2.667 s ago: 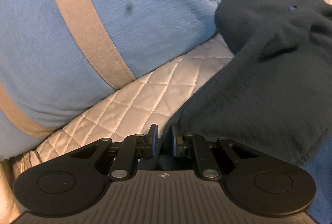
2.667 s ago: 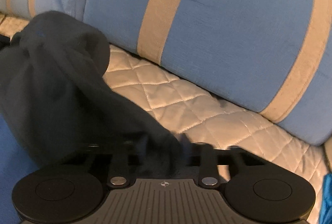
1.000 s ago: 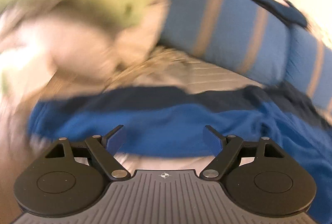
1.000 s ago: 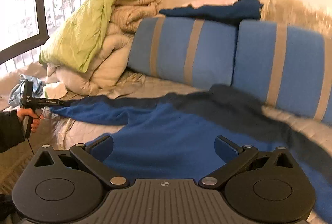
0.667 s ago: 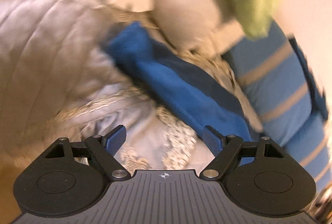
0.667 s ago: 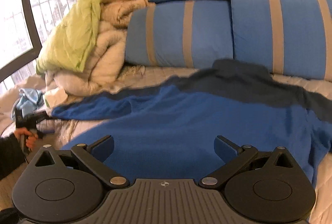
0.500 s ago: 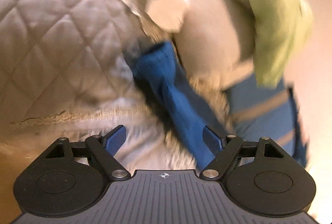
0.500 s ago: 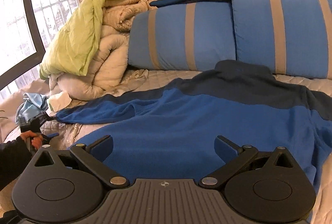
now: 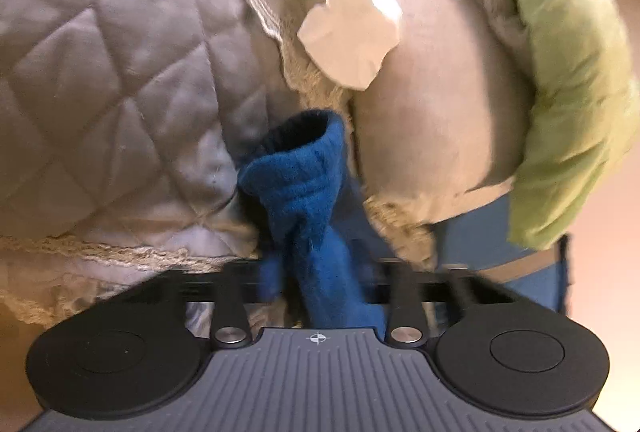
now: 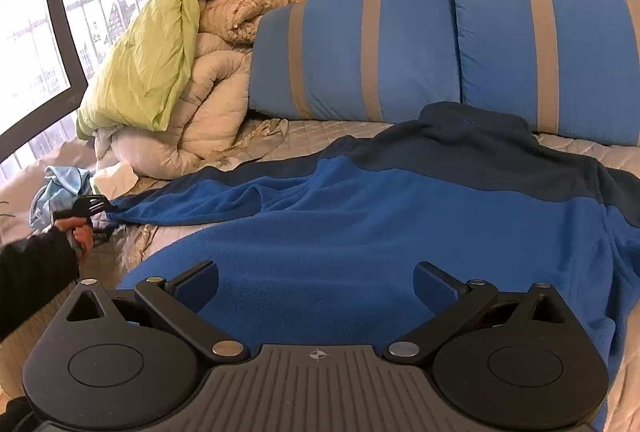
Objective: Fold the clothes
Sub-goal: 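Grasp the navy sleeve cuff with the left tool, then lift the sleeve with the left tool and carry it across the jacket body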
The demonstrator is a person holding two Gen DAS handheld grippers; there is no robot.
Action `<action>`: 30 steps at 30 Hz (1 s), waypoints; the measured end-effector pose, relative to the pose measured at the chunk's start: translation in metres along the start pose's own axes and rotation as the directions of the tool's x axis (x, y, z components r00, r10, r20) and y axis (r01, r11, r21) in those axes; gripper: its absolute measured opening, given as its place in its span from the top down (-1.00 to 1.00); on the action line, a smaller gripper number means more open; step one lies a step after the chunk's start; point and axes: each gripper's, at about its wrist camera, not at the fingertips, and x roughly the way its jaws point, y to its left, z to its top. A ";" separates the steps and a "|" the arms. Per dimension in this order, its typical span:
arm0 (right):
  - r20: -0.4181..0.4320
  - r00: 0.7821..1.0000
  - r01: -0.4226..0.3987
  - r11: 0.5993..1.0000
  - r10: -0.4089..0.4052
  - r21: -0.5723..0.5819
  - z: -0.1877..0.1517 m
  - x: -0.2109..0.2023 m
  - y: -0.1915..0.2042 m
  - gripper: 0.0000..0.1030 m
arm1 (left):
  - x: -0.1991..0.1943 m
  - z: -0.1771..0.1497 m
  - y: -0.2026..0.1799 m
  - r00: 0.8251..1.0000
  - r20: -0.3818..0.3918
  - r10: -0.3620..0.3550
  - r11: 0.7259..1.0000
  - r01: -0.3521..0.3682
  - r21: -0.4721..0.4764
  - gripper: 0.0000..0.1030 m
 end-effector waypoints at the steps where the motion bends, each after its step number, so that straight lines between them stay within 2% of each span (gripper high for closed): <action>1: -0.001 1.000 0.001 1.000 -0.001 -0.003 0.000 0.000 0.001 -1.00 | 0.001 0.000 -0.005 1.000 -0.004 0.018 1.000 -0.018 0.013 0.74; 6: -0.005 1.000 0.003 1.000 -0.003 -0.011 -0.001 0.001 0.001 -1.00 | -0.004 0.007 -0.041 1.000 0.022 0.009 0.992 -0.012 0.129 0.78; 11: -0.019 1.000 -0.004 1.000 0.003 -0.010 -0.001 0.004 0.001 -1.00 | -0.016 0.008 -0.087 0.999 0.051 0.018 0.957 -0.032 0.289 0.79; 15: -0.028 1.000 -0.008 1.000 0.007 -0.013 -0.002 0.005 0.001 -1.00 | -0.026 0.004 -0.115 0.998 0.063 -0.021 0.946 -0.001 0.325 0.79; 19: -0.001 0.999 0.047 0.999 -0.047 0.004 -0.003 0.004 0.000 -1.00 | -0.037 -0.007 -0.147 0.996 0.068 -0.060 0.919 0.028 0.394 0.79; 23: 0.050 0.989 0.138 0.990 -0.139 0.028 -0.005 -0.001 0.000 -1.00 | -0.040 -0.028 -0.183 0.995 0.038 -0.094 0.861 0.061 0.506 0.79; 26: 0.077 0.978 0.193 0.981 -0.195 0.034 -0.006 -0.003 0.000 -1.00 | -0.041 -0.052 -0.210 0.994 0.018 -0.112 0.802 0.080 0.591 0.79; 30: 0.094 0.972 0.215 0.976 -0.216 0.013 -0.007 -0.004 0.003 -1.00 | -0.044 -0.086 -0.241 0.990 -0.014 -0.141 0.715 0.112 0.690 0.79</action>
